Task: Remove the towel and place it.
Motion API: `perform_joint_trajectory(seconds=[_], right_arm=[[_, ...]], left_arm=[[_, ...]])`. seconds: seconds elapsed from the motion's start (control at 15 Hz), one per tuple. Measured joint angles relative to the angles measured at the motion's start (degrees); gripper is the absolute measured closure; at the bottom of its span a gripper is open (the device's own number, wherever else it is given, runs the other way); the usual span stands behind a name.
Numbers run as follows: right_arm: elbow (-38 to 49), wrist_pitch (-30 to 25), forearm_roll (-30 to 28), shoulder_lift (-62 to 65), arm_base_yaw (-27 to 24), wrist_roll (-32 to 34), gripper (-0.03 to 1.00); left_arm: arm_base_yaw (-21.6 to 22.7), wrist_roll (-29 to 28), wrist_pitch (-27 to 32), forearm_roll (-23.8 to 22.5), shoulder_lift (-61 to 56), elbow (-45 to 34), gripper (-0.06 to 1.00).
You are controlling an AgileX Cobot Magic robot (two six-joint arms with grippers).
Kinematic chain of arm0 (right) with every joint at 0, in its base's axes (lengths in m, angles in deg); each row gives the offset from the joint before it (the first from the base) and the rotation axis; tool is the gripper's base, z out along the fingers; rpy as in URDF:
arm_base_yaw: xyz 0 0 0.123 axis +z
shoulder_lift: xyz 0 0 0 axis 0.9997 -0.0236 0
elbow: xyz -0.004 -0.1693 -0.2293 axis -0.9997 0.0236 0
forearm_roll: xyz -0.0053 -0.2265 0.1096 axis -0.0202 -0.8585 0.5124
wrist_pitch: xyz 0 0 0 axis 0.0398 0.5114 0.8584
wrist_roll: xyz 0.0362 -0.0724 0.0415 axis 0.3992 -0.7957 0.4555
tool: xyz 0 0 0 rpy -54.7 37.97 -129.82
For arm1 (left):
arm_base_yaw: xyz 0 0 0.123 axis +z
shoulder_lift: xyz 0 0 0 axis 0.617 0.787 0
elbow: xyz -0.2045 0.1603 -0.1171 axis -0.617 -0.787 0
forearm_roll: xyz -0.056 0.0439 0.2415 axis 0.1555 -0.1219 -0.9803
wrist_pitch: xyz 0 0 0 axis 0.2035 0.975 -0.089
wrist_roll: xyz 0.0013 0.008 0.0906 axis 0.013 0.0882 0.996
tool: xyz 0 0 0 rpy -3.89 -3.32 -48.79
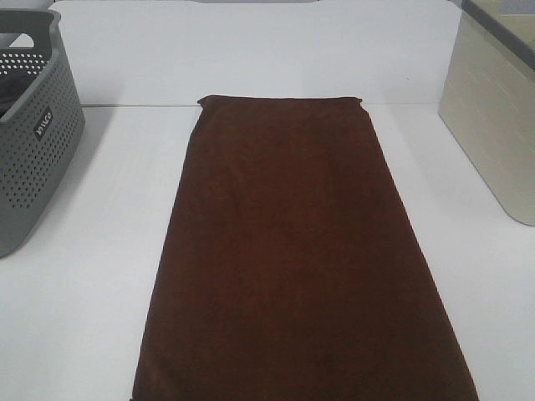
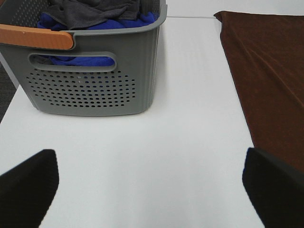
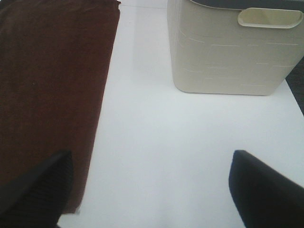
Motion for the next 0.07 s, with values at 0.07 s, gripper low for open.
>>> perform_joint_trajectory(seconds=[0.07], right_arm=[[0.0,0.0,0.0,0.0,0.0,0.0,0.12]], left_arm=[[0.0,0.0,0.0,0.0,0.0,0.0,-0.03]])
